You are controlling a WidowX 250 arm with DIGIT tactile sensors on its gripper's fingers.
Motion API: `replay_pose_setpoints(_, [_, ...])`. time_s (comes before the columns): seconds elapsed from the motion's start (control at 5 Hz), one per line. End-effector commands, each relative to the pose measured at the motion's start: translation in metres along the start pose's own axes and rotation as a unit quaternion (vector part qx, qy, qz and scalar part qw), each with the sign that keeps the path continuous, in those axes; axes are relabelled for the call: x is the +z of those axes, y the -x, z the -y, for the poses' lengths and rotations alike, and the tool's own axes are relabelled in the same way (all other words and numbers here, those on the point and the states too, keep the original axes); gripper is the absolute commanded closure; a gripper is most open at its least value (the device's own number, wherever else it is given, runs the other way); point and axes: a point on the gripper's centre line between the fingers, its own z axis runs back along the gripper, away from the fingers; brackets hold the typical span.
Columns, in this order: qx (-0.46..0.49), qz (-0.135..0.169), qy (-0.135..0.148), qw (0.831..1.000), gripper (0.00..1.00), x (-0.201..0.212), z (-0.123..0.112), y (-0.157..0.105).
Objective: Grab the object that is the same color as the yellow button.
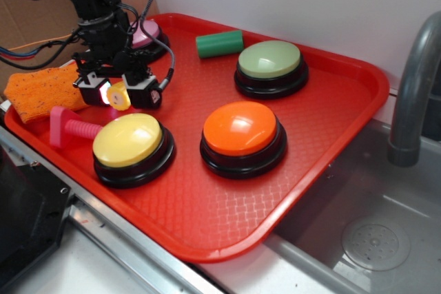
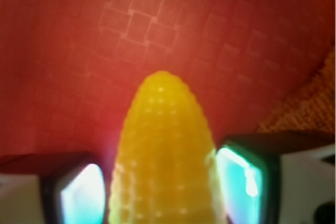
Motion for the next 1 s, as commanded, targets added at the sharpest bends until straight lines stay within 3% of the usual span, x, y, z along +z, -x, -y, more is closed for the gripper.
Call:
replay_pose_setpoints(0.0, [-0.059, 0.021, -0.056, 0.997, 1.00, 0.047, 0.004, 0.000])
replay_pose_setpoints(0.2, [-0.167, 0.009, -0.056, 0.984, 1.00, 0.088, 0.020, 0.007])
replay_pose_setpoints(0.4, [-0.289, 0.023, -0.050, 0.956, 1.00, 0.123, 0.048, 0.015])
replay_pose_setpoints(0.6, [-0.329, 0.021, -0.080, 0.941, 1.00, 0.131, 0.072, 0.022])
replay_pose_setpoints(0.8, [-0.331, 0.016, -0.089, 0.939, 1.00, 0.129, 0.072, 0.022])
